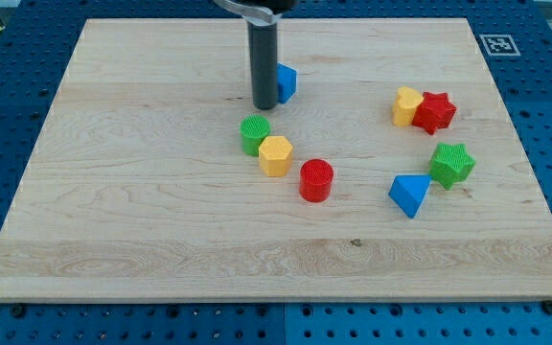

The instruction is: Move your arm to the top of the red star

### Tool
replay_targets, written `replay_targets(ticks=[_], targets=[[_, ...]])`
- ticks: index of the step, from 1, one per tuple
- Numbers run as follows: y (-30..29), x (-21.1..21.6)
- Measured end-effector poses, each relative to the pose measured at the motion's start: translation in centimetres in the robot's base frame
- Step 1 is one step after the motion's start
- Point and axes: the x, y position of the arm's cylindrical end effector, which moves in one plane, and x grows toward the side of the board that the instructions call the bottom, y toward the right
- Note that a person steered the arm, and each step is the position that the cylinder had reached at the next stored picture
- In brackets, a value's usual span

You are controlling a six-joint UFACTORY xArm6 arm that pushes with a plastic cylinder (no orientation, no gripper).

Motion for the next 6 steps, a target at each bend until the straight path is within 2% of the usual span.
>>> replay_targets(ticks=[2,4,6], targets=[[7.0,-0.2],[14.3,-3.9],[22.7,-1.6]])
